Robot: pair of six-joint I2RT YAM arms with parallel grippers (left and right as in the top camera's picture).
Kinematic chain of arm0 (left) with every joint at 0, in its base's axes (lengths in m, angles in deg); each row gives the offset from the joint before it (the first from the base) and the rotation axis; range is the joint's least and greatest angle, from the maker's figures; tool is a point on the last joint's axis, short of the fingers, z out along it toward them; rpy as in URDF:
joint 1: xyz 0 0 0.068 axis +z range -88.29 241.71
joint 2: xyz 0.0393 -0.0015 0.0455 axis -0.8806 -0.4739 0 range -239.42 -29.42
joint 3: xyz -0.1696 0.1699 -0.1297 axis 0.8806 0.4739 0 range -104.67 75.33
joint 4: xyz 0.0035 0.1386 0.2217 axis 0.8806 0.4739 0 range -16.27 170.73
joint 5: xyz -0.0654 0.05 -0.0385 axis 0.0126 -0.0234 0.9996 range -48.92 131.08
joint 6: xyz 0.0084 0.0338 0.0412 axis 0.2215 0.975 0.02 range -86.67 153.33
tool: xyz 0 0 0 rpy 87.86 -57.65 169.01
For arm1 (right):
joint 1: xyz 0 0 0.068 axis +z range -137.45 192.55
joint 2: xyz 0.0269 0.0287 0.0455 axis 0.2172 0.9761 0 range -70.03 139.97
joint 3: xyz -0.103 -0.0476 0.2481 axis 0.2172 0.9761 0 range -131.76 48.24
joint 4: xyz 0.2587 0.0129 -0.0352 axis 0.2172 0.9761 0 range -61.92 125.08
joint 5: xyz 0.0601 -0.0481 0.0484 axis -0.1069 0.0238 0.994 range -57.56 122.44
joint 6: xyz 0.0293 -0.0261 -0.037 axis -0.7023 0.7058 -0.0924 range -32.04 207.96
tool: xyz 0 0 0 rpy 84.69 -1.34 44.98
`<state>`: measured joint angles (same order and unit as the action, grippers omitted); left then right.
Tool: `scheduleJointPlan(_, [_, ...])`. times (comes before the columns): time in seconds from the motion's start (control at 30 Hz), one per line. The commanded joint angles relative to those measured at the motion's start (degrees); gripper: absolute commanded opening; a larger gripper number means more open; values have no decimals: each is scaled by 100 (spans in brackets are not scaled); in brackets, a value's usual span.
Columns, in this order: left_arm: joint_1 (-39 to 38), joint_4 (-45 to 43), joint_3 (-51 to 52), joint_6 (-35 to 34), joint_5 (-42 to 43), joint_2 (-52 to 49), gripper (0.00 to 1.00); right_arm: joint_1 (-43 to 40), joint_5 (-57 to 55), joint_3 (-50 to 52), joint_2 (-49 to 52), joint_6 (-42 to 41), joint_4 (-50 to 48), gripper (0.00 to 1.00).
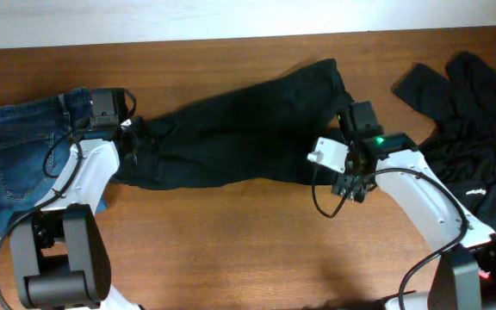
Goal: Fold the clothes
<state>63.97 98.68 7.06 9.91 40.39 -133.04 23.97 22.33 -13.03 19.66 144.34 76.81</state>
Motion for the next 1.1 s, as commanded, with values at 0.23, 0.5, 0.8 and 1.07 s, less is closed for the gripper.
scheduleJointPlan(0.23, [13,50,-111,-52,-61,-52,1,319,61,-15,96,-396,116,96])
scheduleJointPlan(0.5, [13,125,-109,-52,-61,-52,1,319,59,286,295,-400,-144,90])
scheduleJointPlan(0.8, [13,131,-109,-52,-61,-52,1,264,33,487,302,-640,-623,47])
scheduleJointPlan(1.07, [13,170,-111,-52,-61,-52,1,267,-238,439,299,-1670,-960,4])
